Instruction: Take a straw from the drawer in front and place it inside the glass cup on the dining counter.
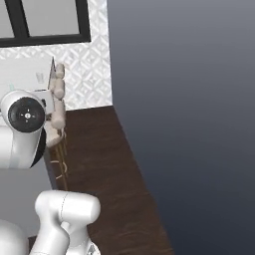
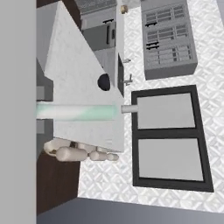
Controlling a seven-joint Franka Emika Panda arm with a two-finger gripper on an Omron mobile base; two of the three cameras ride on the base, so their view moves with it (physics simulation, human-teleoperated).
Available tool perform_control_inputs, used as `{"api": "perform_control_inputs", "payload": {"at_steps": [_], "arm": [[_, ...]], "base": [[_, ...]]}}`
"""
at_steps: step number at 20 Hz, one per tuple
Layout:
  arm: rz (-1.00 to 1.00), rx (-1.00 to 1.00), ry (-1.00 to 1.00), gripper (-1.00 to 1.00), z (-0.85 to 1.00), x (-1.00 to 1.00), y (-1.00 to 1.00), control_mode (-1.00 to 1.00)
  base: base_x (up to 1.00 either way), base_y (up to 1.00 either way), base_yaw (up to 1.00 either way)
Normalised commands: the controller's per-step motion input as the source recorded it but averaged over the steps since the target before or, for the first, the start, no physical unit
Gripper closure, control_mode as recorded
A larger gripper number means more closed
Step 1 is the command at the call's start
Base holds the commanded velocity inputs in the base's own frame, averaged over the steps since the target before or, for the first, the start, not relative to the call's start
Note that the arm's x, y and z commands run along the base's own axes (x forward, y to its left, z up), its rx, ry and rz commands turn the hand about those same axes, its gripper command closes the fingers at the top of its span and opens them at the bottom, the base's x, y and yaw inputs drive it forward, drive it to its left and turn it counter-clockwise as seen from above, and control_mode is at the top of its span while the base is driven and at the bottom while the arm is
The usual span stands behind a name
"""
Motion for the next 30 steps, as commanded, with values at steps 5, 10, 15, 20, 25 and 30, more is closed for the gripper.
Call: {"api": "perform_control_inputs", "payload": {"at_steps": [5, 10, 15, 20, 25, 30], "arm": [[0.0, 0.0, 0.0, 1.0, 0.0, 0.0, 0.0, 1.0], [0.0, 0.0, 0.0, 1.0, 0.0, 0.0, 0.0, 1.0], [0.0, 0.0, 0.0, 1.0, 0.0, 0.0, 0.0, 1.0], [0.0, 0.0, 0.0, 1.0, 0.0, 0.0, 0.0, 1.0], [0.0, 0.0, 0.0, 1.0, 0.0, 0.0, 0.0, 1.0], [0.0, 0.0, 0.0, 1.0, 0.0, 0.0, 0.0, 1.0]], "base": [[0.63, -0.85, 0.42], [0.67, -0.84, 0.41], [0.79, -0.78, 0.42], [0.95, -0.68, 0.43], [0.99, -0.59, 0.45], [0.88, -0.7, 0.42]]}}
